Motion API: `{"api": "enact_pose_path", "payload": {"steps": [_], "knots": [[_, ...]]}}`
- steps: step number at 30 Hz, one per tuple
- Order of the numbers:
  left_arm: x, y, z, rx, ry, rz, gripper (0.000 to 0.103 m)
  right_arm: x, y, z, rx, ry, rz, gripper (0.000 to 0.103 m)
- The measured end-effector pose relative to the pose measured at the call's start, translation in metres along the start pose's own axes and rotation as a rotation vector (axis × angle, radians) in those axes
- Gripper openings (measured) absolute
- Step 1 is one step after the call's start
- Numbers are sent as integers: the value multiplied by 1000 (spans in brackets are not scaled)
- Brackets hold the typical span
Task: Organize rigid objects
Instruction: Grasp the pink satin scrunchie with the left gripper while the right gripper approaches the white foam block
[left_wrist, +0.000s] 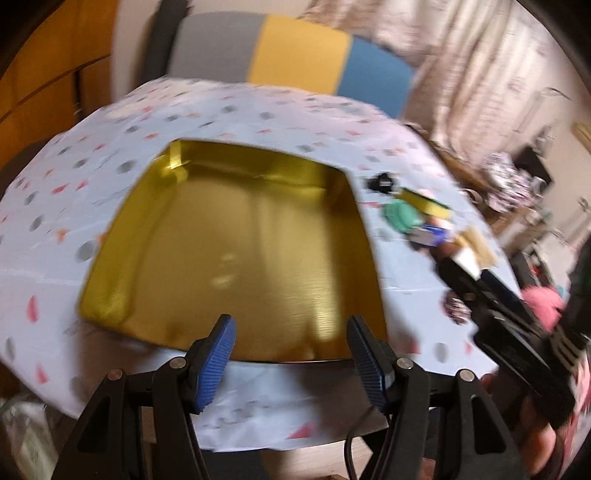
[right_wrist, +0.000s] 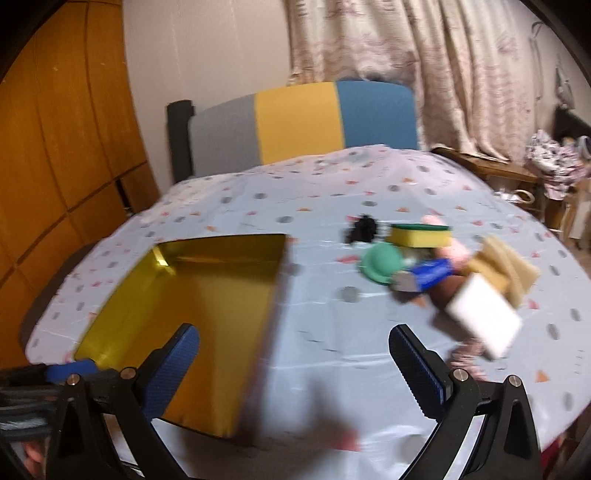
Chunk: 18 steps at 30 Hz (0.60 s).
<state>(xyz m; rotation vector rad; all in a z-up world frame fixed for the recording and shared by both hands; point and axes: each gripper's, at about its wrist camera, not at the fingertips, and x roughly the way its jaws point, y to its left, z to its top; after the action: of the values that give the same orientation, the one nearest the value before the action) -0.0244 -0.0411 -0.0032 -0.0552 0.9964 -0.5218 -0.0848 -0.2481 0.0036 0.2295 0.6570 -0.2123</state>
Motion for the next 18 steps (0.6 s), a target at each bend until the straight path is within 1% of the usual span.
{"api": "enact_pose_path", "payload": {"steps": [1,3,6,8,9,10,13,15,16,17,18], "knots": [[0,-8,-1,19,-5,-19,62,0,-10,-1,8,8,-15,103],[4,-25,-1,55,13,-70,62,-2,-38,-7,33,30,-59,103],[16,-46,-1,66,85,-141,62,-6,-79,-19,75,48,-139,103],[26,-62,-3,89,138,-148,62,-11,-110,-27,124,55,-199,103],[29,-71,-3,109,145,-139,62,-15,-129,-32,161,56,-229,103],[32,-80,-3,131,148,-130,62,-17,-139,-34,181,56,-244,103],[40,-112,-5,211,144,-159,62,-25,-185,-43,268,68,-316,103],[52,-135,-7,251,148,-137,62,-32,-204,-46,304,57,-350,103],[60,-147,-6,270,158,-138,62,-36,-213,-47,318,51,-369,103],[73,-155,-4,271,179,-150,62,-38,-220,-48,328,48,-382,103],[77,-159,-3,257,201,-181,62,-41,-226,-50,335,46,-394,103]]}}
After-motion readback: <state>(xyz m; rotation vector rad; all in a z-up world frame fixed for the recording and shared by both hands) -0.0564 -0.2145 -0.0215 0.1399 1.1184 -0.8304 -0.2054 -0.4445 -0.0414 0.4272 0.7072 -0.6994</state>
